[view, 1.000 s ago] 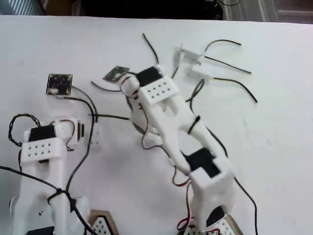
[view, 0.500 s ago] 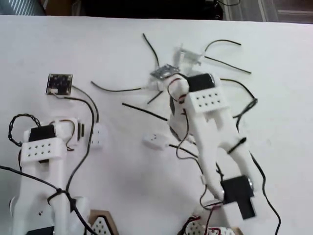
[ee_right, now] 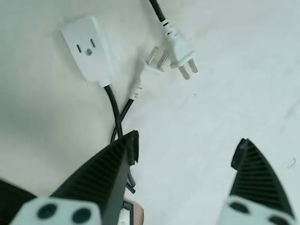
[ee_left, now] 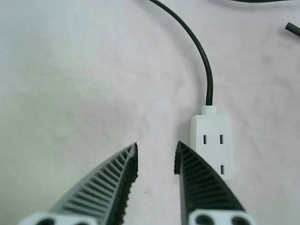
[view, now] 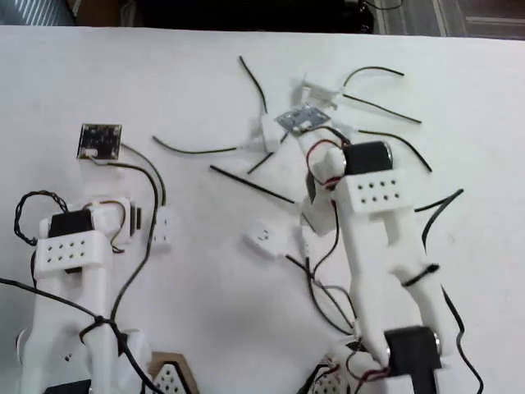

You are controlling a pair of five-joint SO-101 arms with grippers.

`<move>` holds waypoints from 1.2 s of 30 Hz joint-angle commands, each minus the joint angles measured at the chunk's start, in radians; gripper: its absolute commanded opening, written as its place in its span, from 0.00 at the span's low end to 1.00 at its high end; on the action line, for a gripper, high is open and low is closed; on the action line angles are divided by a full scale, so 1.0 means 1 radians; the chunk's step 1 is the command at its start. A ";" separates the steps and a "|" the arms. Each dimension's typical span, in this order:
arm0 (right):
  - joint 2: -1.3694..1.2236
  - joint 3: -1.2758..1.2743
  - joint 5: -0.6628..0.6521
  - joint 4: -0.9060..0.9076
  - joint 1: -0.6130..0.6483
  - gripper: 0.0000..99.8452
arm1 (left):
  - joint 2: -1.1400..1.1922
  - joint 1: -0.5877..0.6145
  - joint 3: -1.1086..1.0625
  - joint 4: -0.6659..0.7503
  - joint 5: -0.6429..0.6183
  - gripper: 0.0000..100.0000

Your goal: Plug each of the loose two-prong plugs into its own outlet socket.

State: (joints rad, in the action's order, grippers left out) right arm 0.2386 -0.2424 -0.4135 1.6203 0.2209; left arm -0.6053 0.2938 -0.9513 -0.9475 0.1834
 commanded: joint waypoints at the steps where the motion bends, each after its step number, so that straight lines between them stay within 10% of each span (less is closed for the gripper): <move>1: -0.110 0.005 -0.032 -0.117 -0.041 0.30 | -0.027 0.012 0.000 0.020 -0.002 0.14; 36: -0.618 0.091 -0.175 -0.461 -0.030 0.15 | -0.025 0.012 0.000 0.021 -0.002 0.14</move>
State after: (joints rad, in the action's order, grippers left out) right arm -0.3629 -0.1765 -0.5792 1.1738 0.2010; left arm -0.6053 0.2938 -0.9513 -0.9475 0.1834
